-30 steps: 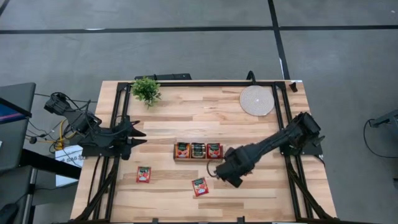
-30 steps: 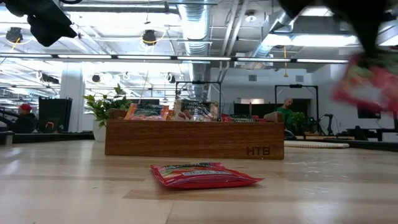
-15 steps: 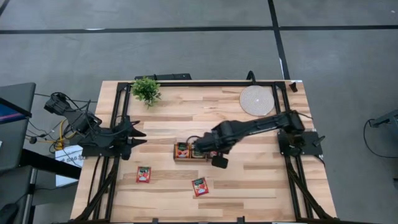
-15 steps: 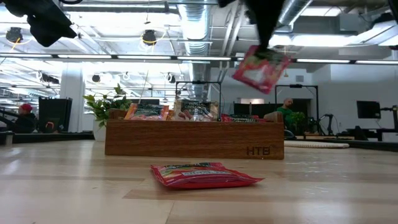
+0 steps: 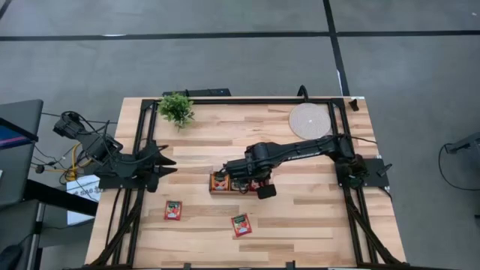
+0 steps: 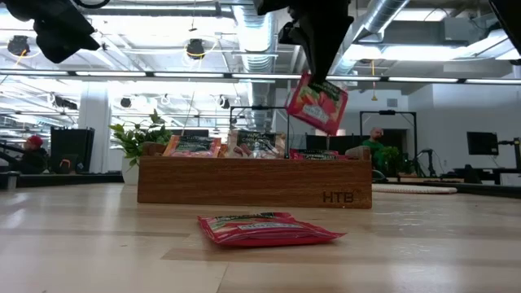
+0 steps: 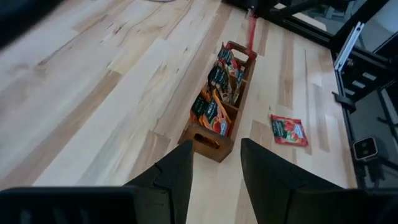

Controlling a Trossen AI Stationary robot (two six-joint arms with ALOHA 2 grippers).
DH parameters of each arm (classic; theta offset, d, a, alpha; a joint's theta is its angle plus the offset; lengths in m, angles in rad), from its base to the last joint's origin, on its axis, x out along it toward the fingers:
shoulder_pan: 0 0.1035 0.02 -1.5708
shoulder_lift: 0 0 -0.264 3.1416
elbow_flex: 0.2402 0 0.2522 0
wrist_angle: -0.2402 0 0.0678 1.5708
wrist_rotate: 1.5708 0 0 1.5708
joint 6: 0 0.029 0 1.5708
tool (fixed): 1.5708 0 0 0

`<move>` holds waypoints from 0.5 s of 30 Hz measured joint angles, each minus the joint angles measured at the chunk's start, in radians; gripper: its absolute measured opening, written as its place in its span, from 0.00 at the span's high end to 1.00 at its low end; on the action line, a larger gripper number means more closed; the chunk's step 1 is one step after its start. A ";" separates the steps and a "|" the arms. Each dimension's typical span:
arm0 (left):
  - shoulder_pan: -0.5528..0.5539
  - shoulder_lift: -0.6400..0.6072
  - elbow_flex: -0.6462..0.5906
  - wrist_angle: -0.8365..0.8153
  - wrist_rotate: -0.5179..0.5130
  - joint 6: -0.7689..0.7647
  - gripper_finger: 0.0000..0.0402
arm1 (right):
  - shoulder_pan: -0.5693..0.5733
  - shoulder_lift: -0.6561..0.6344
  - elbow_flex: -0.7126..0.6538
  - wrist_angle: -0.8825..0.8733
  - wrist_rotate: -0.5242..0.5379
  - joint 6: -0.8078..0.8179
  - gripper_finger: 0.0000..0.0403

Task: Pick & Place Tea
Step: Put the red tea bag into the right section of the wooden organizer

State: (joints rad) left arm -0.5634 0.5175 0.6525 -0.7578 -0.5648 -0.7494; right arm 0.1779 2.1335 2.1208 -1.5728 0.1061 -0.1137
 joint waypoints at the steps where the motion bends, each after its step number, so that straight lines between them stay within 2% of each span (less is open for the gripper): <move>1: 0.000 0.000 0.000 0.000 0.000 -0.010 0.69 | -0.003 0.000 0.000 0.002 -0.001 -0.019 1.00; 7: 0.000 0.000 0.000 0.000 0.000 -0.034 0.69 | -0.010 0.009 0.001 0.000 0.001 -0.121 1.00; 15: 0.000 0.001 0.000 0.005 0.000 -0.036 0.69 | -0.010 0.055 -0.008 0.003 -0.004 -0.181 1.00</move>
State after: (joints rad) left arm -0.5636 0.5189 0.6525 -0.7532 -0.5644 -0.7850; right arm 0.1677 2.1887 2.1129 -1.5703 0.1016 -0.2948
